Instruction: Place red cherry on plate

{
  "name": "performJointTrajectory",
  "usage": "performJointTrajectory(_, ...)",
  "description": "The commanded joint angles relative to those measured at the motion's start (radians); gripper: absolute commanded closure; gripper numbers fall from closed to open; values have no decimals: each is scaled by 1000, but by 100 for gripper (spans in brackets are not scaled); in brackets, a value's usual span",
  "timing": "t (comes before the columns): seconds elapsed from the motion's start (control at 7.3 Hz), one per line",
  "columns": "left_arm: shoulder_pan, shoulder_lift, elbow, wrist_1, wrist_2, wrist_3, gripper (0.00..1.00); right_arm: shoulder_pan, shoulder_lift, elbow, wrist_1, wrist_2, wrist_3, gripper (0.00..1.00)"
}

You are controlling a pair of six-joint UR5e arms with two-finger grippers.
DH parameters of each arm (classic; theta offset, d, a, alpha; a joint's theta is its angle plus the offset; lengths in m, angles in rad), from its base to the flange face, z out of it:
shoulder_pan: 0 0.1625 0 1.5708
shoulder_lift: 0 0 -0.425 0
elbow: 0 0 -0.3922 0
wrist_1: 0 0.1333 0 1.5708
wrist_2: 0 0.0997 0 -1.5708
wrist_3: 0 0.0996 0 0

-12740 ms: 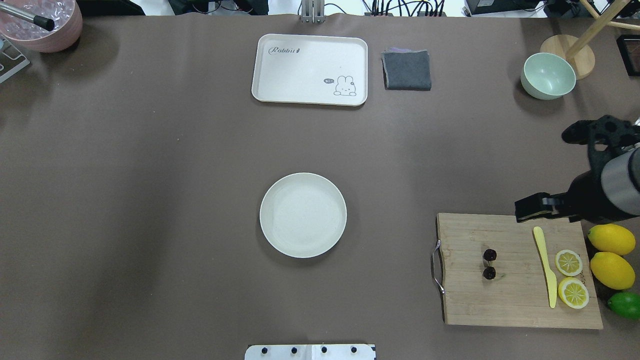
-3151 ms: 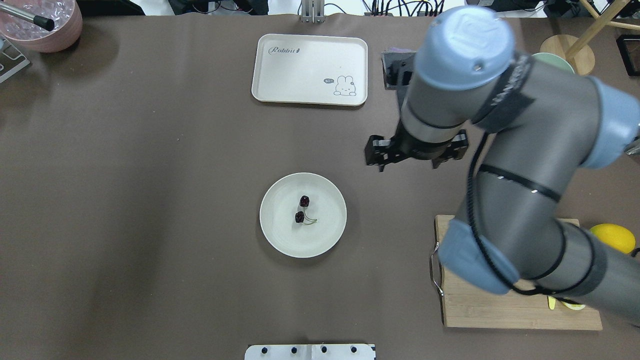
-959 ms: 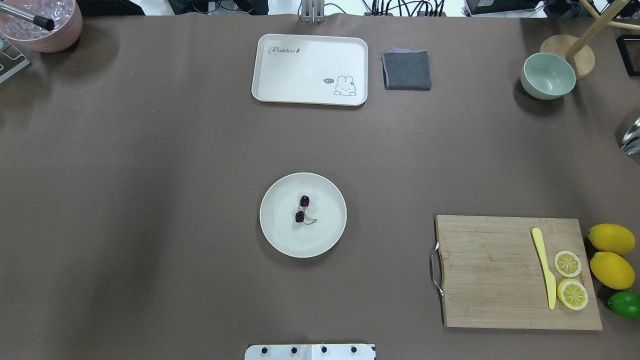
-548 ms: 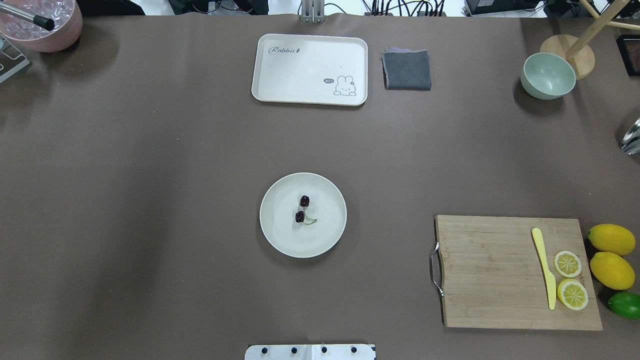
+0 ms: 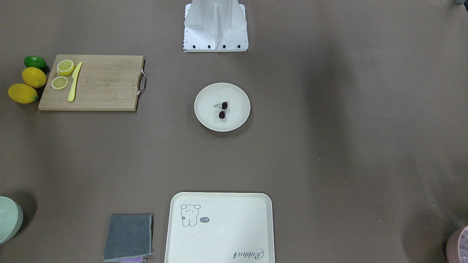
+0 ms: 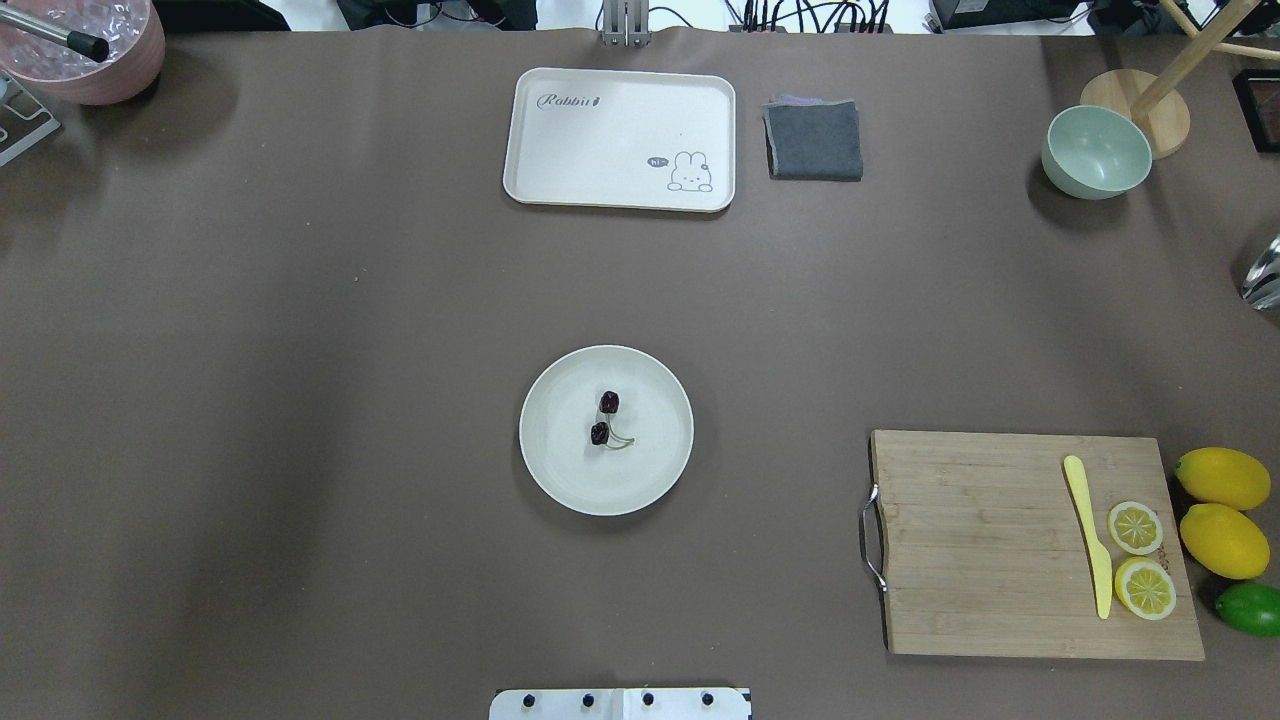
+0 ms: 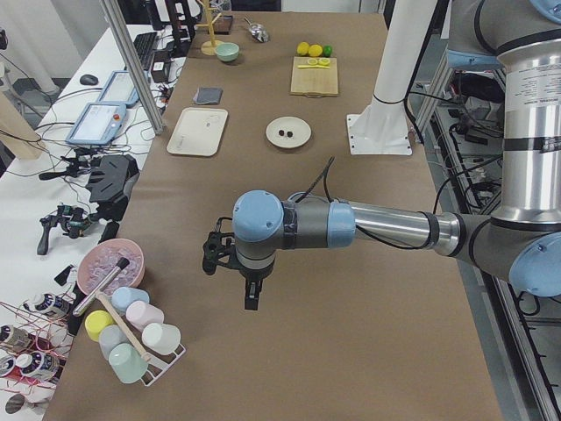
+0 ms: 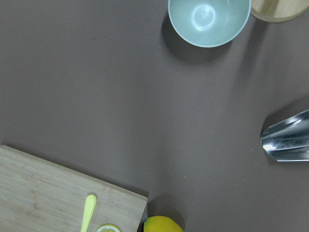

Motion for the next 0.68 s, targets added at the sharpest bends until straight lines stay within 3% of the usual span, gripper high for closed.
performJointTrajectory(0.0, 0, 1, -2, -1, 0, 0, 2, 1, 21, -155, 129, 51, -3, 0)
performJointTrajectory(0.27, 0, 3, -2, -1, 0, 0, 2, 27, 29, -199, 142, 15, -2, 0)
performJointTrajectory(0.55, 0, 3, -2, -1, 0, 0, 2, 67, 29, -253, 152, -92, -19, 0)
